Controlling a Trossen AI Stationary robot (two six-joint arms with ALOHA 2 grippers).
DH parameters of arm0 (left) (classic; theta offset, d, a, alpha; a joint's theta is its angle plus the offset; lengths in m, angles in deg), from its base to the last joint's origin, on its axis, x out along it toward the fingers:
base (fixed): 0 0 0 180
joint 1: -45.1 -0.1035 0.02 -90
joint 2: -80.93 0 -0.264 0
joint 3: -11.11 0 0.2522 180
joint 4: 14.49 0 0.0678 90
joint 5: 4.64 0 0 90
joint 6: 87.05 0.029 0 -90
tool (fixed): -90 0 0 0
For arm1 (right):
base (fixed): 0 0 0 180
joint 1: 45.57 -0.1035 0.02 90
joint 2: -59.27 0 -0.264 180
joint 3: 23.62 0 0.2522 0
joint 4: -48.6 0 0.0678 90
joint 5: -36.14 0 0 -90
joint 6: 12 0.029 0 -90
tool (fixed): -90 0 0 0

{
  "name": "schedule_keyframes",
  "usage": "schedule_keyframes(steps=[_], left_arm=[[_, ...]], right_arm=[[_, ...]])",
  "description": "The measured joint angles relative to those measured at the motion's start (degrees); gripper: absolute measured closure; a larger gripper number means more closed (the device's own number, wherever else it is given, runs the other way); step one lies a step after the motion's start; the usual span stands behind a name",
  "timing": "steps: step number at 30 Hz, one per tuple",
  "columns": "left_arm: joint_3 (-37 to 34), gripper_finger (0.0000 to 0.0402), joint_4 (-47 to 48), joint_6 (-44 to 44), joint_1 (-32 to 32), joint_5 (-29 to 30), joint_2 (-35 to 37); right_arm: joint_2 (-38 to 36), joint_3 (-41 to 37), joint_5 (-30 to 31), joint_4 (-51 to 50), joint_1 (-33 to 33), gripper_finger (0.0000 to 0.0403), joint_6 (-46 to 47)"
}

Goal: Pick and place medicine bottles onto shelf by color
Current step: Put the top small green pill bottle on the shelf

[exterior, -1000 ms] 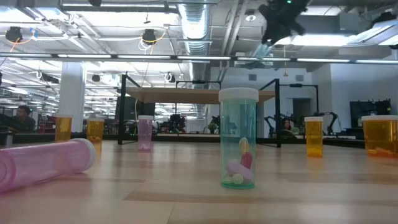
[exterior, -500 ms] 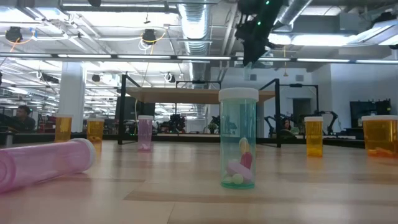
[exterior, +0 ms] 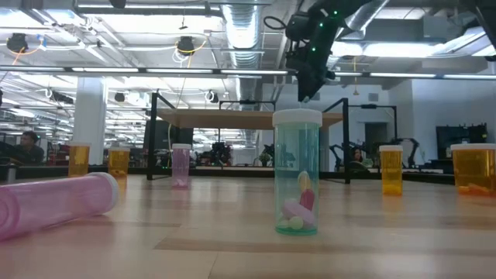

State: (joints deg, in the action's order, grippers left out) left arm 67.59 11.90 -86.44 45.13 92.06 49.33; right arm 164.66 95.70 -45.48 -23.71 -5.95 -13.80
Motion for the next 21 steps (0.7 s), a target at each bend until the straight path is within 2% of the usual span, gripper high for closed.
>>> schedule_keyframes(steps=[21], left_arm=[[0.0, 0.0401, 0.0, -0.8, 0.0, 0.0, 0.0]], right_arm=[[0.0, -1.9, -0.1, 2.3, -0.2, 0.0257, 0.9]])
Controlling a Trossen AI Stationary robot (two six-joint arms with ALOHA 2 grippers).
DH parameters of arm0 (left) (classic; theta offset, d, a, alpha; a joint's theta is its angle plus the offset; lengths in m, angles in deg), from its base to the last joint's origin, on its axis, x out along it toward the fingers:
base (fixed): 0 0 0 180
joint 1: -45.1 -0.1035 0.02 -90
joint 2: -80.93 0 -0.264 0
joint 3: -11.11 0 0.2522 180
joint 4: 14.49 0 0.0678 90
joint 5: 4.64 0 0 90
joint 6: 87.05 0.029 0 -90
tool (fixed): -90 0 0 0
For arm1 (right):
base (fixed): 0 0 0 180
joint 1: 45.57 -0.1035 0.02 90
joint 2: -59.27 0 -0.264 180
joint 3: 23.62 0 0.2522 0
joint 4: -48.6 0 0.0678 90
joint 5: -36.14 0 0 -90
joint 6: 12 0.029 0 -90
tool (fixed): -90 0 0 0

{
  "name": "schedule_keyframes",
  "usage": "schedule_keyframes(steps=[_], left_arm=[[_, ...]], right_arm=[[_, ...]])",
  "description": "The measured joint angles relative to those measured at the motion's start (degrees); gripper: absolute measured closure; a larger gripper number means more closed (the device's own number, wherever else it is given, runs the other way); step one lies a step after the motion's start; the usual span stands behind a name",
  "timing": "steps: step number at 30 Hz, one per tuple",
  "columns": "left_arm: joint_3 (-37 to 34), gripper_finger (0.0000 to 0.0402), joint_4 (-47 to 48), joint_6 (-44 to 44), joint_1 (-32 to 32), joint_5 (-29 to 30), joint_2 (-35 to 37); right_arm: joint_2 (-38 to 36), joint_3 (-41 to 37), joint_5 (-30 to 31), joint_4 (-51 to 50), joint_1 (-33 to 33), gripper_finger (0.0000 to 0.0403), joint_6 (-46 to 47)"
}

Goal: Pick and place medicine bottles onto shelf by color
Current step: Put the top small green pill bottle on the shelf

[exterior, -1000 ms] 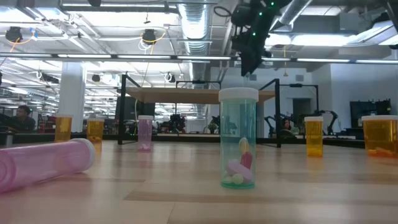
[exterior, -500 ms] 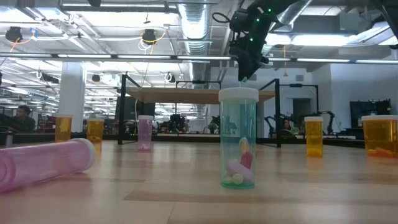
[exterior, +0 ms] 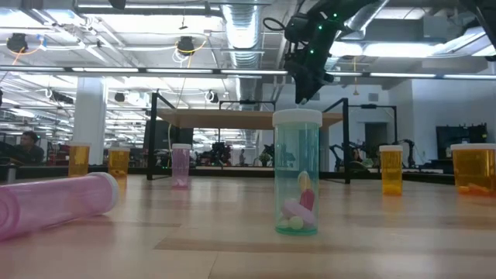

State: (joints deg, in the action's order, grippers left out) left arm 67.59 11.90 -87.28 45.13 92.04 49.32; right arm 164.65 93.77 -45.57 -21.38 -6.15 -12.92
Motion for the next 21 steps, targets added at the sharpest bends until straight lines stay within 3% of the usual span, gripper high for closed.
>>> schedule_keyframes(steps=[12, 21], left_arm=[[0.0, 0.0401, 0.0, -1.1, 0.0, -0.1, 0.0], [0.0, 0.0401, 0.0, -1.1, 0.0, -0.1, 0.0]], right_arm=[[1.3, 0.1, -0.2, -0.4, -0.7, 0.0248, 0.3], [1.5, -0.1, -0.3, -1.3, -0.7, 0.0197, 0.4]])
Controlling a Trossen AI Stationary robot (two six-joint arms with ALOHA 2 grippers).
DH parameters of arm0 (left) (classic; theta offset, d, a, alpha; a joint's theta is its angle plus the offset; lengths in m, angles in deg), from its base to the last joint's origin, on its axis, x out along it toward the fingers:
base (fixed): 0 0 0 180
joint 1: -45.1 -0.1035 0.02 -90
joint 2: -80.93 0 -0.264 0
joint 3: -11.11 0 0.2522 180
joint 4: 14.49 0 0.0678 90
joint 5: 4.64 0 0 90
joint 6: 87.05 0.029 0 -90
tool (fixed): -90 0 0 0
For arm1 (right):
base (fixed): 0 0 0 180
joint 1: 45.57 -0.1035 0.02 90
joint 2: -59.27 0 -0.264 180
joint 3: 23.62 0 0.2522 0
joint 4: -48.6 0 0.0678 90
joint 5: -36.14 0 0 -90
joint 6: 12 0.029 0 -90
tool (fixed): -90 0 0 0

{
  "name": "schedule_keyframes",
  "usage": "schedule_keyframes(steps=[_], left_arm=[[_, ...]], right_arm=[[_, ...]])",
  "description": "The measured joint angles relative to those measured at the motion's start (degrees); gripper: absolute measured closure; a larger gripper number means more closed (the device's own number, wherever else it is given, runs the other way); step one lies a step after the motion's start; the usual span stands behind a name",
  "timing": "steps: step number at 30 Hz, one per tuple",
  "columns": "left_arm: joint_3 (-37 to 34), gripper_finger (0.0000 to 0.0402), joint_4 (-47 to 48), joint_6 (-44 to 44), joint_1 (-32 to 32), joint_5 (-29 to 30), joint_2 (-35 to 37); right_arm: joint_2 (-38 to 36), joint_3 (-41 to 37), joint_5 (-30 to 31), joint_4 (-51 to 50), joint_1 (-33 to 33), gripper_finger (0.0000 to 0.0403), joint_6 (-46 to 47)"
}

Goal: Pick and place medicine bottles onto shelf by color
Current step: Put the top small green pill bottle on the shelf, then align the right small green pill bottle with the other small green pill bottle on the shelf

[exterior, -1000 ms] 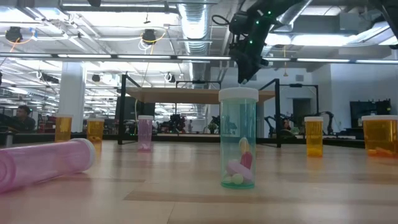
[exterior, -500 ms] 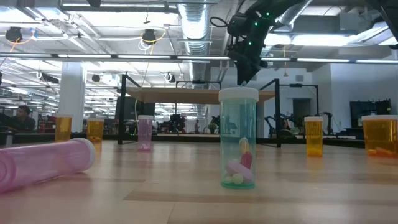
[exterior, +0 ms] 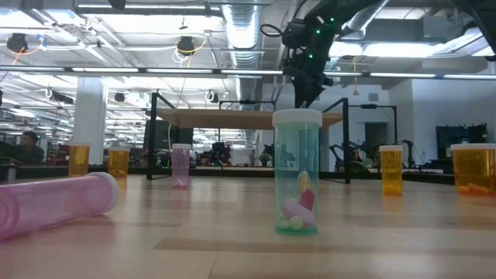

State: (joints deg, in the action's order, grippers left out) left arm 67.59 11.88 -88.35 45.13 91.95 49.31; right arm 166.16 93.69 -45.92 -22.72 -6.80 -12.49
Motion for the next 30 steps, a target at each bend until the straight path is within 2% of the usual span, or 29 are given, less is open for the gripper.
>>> schedule_keyframes(steps=[5, 9, 18, 21, 26, 30], left_arm=[[0.0, 0.0401, 0.0, 0.0, 0.0, 0.0, 0.0], [0.0, 0.0401, 0.0, 0.0, 0.0, 0.1, 0.0], [0.0, 0.0401, 0.8, -2.6, 0.0, -0.1, 0.0], [0.0, 0.0401, 1.0, -6.0, 0.0, 0.2, 0.0], [0.0, 0.0401, 0.9, -5.8, 0.0, 0.4, 0.0], [0.0, 0.0401, 0.8, -6.0, 0.0, 3.2, 0.2]], right_arm=[[-0.2, 0.0, 0.0, -1.2, 0.0, 0.0163, 0.1], [-1.7, 0.0, 0.3, -2.7, 0.0, 0.0154, 0.7], [-13.7, 0.1, 0.9, -4.6, -1.0, 0.0153, 2.2], [-18.2, 0.1, 0.9, -4.6, -3.4, 0.0153, 2.8], [-23.0, -0.2, 1.0, -4.3, -9.8, 0.0153, 3.5], [-27.3, -6.6, 1.0, 0.0, -15.6, 0.0153, 3.7]])
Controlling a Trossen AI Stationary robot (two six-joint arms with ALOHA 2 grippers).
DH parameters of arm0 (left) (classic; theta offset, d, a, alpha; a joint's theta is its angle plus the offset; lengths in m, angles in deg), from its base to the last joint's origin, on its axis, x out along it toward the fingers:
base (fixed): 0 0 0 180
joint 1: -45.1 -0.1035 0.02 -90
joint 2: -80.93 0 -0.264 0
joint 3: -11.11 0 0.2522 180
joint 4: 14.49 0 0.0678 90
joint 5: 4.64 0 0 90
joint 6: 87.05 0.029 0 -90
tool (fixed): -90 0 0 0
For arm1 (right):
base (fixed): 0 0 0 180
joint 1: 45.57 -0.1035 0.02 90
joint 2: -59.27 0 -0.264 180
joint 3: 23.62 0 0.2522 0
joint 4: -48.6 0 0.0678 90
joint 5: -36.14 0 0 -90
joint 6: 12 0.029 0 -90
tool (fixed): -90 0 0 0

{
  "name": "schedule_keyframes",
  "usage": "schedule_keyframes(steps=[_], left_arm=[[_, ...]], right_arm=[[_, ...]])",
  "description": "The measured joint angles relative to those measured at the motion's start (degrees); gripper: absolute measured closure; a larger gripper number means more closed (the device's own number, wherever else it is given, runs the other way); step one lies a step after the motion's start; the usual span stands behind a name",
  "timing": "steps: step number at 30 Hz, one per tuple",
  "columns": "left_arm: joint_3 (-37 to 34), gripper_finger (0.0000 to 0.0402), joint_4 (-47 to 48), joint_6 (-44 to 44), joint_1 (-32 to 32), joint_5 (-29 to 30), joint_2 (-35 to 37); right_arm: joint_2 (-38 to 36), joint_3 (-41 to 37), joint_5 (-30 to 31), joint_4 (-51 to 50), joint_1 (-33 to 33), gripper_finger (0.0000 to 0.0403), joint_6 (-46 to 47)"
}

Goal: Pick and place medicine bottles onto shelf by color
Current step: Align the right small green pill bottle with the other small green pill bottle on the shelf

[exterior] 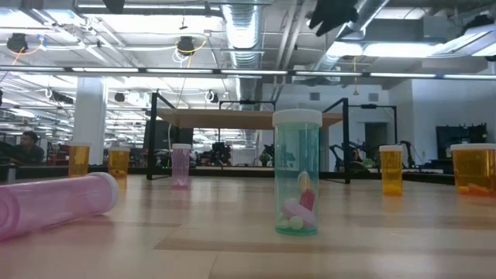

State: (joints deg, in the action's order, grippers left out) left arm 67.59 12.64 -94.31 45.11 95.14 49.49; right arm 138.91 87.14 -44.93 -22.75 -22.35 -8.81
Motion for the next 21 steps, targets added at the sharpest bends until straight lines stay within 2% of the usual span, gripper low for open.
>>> schedule_keyframes(steps=[3, 8, 12, 17, 21], left_arm=[[0.0, 0.0401, 0.0, -1.7, 0.0, 1.7, 0.0], [0.0, 0.0401, 0.2, -2.2, 0.0, 1.1, 0.0], [0.0, 0.0401, 0.1, -2.2, 0.0, 4.8, 0.0], [0.0, 0.0401, -0.2, -3.6, 0.0, 8.3, -0.8], [-0.5, 0.0401, -1.6, -5.7, 0.0, 8.6, -3.6]], right_arm=[[-4.1, -8.0, 0.0, 3.9, -3.4, 0.0153, 1.4], [-11.8, -23.2, 0.3, 13.1, -9.6, 0.0153, 6.8], [-16.9, -33.9, 0.3, 19.8, -15.5, 0.0153, 9.9], [-19.4, -42.5, 0.4, 22.3, -23.7, 0.0154, 13.2], [-18.2, -45.3, 0.6, 22.0, -28.9, 0.0154, 18.8]])
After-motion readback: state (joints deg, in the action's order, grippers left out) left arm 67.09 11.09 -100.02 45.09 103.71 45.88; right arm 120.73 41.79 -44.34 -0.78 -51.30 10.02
